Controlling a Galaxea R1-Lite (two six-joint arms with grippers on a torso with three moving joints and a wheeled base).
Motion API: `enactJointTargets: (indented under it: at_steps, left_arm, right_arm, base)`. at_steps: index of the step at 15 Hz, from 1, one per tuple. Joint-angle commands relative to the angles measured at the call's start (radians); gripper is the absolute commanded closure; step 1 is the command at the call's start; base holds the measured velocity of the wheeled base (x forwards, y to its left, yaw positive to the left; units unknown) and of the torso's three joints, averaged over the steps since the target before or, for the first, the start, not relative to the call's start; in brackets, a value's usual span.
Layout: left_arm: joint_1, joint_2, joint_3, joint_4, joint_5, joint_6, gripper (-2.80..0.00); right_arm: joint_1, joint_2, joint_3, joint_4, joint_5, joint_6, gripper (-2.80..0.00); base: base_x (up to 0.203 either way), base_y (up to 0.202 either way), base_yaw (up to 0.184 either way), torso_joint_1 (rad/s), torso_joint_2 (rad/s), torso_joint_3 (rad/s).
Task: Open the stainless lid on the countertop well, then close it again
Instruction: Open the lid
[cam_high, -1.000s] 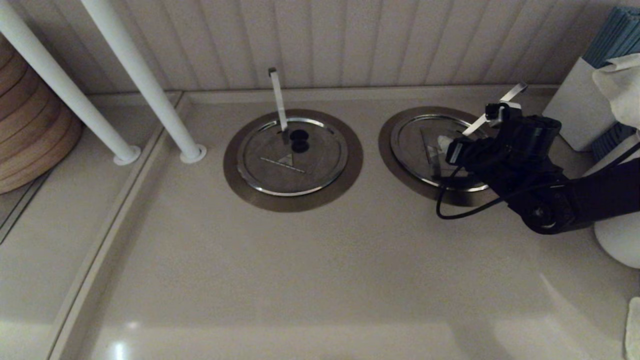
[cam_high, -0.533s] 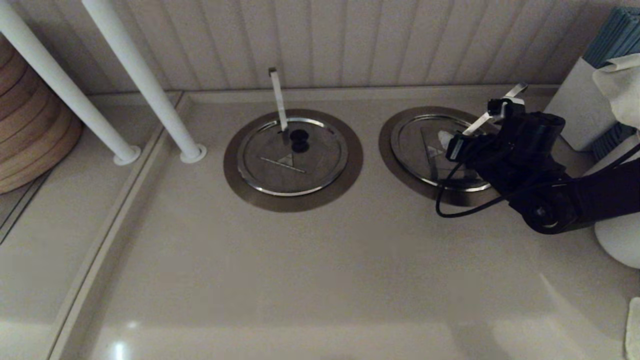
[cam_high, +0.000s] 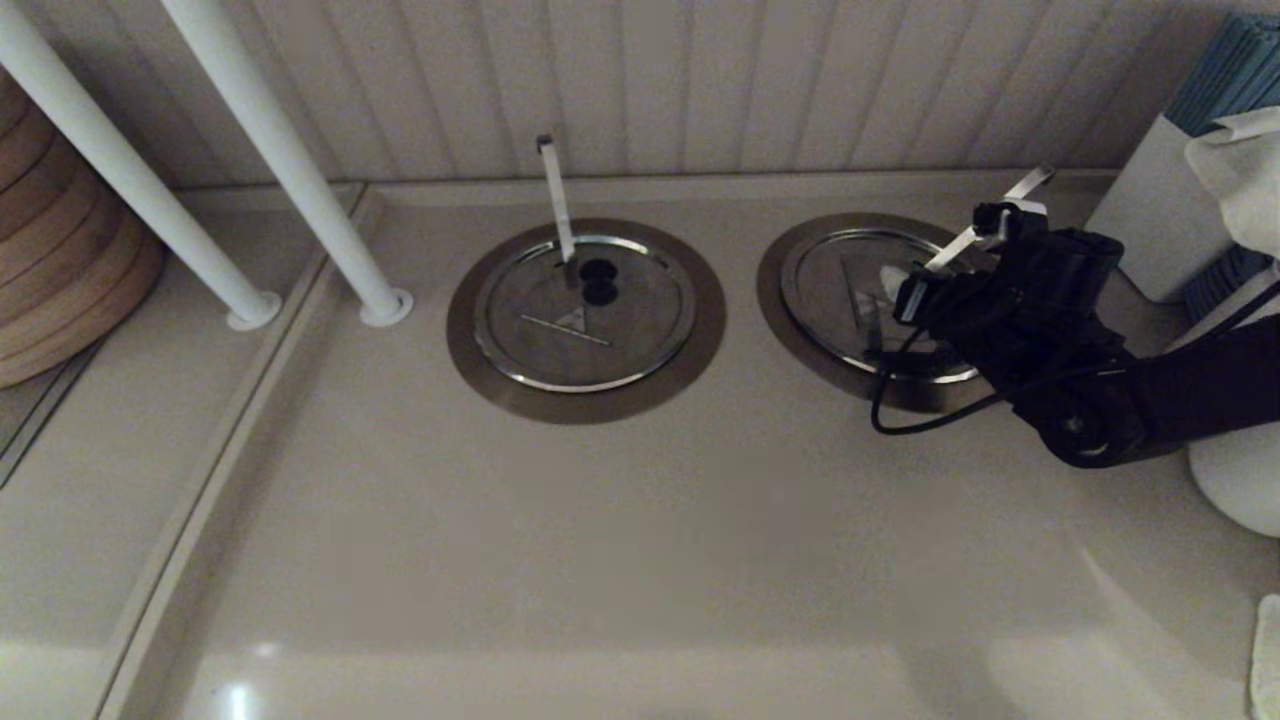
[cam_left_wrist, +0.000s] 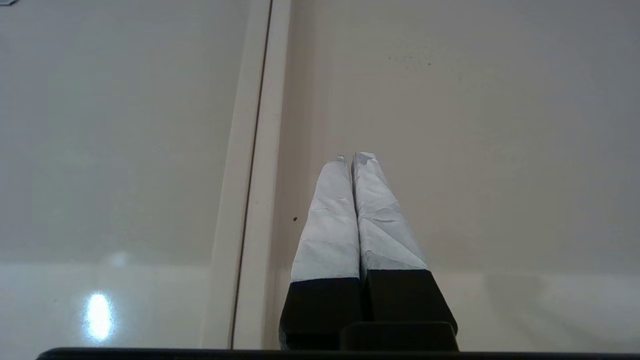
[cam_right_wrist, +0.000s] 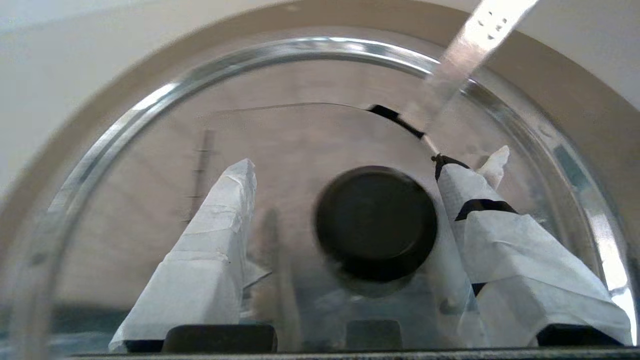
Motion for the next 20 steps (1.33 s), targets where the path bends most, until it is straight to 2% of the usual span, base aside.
enactJointTargets:
  at_steps: [1,7,20]
  left_arm:
    - [0.000,0.000,0.000,-0.001,-0.001,-0.002,0.00]
    - [0.000,0.000,0.000,-0.001,0.000,0.000,0.00]
    - [0.000,0.000,0.000,-0.001,0.000,-0.002,0.00]
  right_arm:
    - [-0.003,0.030,-0.006,-0.006,-0.003,-0.001,-2.80]
    - [0.028,0.014,0.005,-0.006,0.004,0.011,-2.80]
    - [0.026,-0.021,0.005,-0.006,-0.001,0.011,-2.80]
  base:
    - [0.000,0.000,0.000,0.000,0.00,0.000]
    - [0.000,0.000,0.000,0.000,0.00,0.000]
    - [0.000,0.000,0.000,0.000,0.00,0.000]
